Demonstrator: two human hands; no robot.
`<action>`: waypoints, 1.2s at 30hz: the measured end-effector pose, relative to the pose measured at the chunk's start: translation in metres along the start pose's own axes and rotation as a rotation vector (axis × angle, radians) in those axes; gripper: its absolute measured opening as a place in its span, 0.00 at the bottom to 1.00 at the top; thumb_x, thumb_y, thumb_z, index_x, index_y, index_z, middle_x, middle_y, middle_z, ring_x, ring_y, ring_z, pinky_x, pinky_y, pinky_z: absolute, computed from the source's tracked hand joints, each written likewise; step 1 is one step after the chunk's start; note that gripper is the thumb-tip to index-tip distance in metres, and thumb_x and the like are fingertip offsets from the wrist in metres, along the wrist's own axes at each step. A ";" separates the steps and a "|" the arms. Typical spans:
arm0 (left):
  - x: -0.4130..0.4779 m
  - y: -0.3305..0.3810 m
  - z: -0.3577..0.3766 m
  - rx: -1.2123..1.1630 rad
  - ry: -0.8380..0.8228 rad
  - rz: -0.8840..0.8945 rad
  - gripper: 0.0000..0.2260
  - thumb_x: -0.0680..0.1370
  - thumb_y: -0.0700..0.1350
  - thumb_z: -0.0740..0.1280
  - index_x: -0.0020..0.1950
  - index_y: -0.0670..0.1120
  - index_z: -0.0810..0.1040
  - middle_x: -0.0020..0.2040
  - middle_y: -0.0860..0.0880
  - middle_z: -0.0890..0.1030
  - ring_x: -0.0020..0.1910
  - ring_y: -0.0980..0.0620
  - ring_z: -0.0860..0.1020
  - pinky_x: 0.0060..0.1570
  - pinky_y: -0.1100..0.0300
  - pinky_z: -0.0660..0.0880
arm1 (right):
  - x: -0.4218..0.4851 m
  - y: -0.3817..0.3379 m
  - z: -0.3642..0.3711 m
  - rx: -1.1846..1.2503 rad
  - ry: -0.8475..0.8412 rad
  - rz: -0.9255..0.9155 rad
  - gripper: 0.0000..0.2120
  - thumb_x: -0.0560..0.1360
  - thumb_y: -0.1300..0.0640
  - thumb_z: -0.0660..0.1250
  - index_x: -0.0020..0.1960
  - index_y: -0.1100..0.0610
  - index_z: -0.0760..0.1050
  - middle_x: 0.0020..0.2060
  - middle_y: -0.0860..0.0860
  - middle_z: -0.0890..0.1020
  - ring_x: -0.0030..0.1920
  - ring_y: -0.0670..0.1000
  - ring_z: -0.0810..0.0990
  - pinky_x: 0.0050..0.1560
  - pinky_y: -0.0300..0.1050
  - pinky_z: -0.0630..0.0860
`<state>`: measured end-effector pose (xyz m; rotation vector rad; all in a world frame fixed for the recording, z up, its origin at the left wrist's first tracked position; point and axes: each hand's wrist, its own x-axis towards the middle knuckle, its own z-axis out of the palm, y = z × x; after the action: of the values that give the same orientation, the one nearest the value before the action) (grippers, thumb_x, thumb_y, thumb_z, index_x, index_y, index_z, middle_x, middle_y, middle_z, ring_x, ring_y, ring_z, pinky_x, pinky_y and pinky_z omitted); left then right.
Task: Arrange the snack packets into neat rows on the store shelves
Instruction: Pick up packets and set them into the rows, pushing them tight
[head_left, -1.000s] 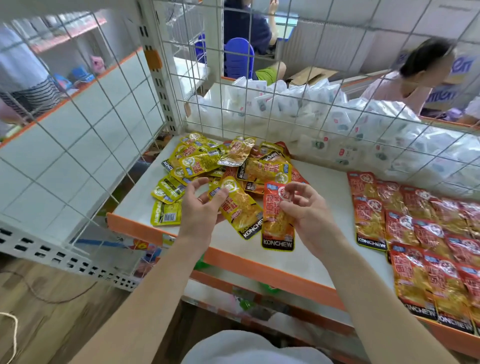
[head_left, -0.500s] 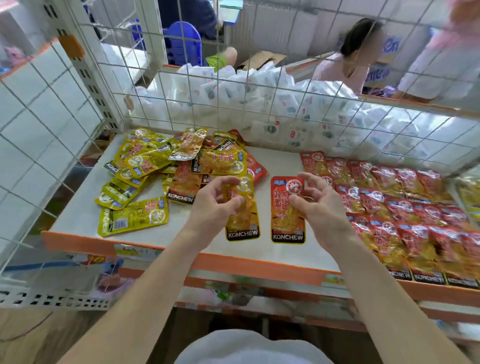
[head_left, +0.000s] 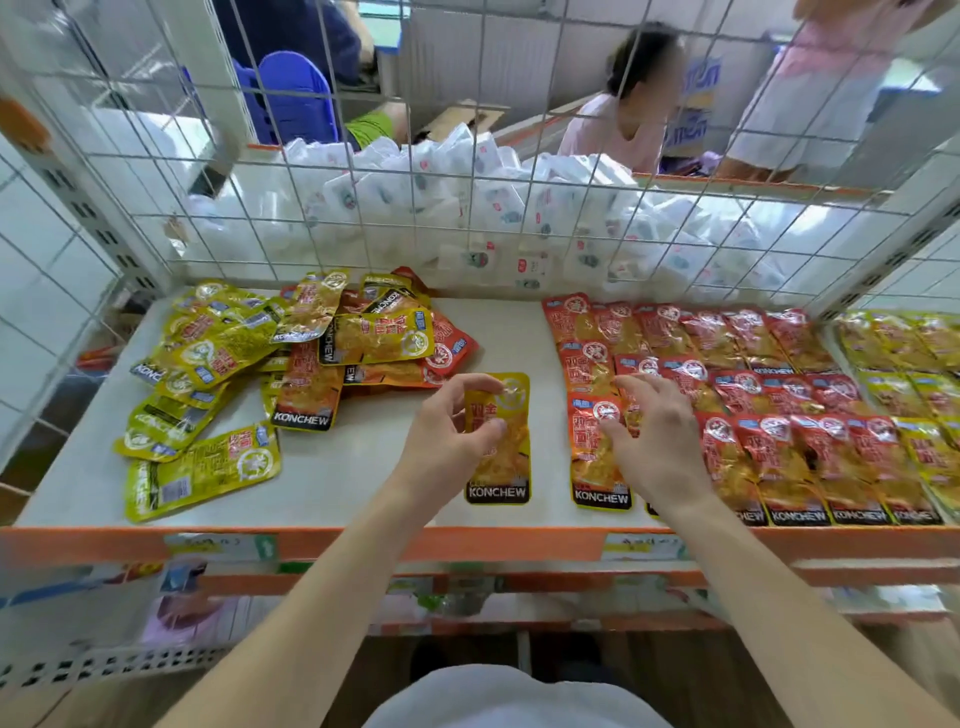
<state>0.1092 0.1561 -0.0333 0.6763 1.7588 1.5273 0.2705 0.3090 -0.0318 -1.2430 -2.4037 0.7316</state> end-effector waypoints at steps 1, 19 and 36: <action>0.000 0.000 0.002 -0.008 -0.008 -0.002 0.15 0.76 0.38 0.72 0.54 0.58 0.80 0.53 0.44 0.81 0.52 0.43 0.81 0.47 0.45 0.83 | -0.002 0.001 0.000 -0.033 0.008 -0.041 0.22 0.76 0.59 0.73 0.68 0.56 0.75 0.68 0.54 0.73 0.71 0.54 0.66 0.69 0.42 0.59; 0.001 -0.010 0.031 -0.036 -0.085 -0.012 0.14 0.78 0.36 0.71 0.52 0.57 0.79 0.53 0.45 0.81 0.51 0.45 0.82 0.41 0.55 0.82 | -0.016 0.044 -0.016 -0.212 -0.187 0.007 0.31 0.80 0.59 0.65 0.80 0.51 0.58 0.79 0.49 0.59 0.80 0.50 0.51 0.79 0.52 0.48; -0.003 -0.006 0.028 -0.148 0.000 -0.042 0.13 0.77 0.34 0.70 0.53 0.52 0.80 0.50 0.42 0.82 0.44 0.53 0.81 0.37 0.57 0.80 | -0.006 0.027 -0.001 -0.508 -0.406 -0.347 0.33 0.76 0.34 0.50 0.80 0.40 0.52 0.80 0.40 0.50 0.80 0.44 0.44 0.73 0.65 0.27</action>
<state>0.1336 0.1696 -0.0404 0.5621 1.6311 1.6101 0.2917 0.3173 -0.0468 -0.8429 -3.1694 0.2913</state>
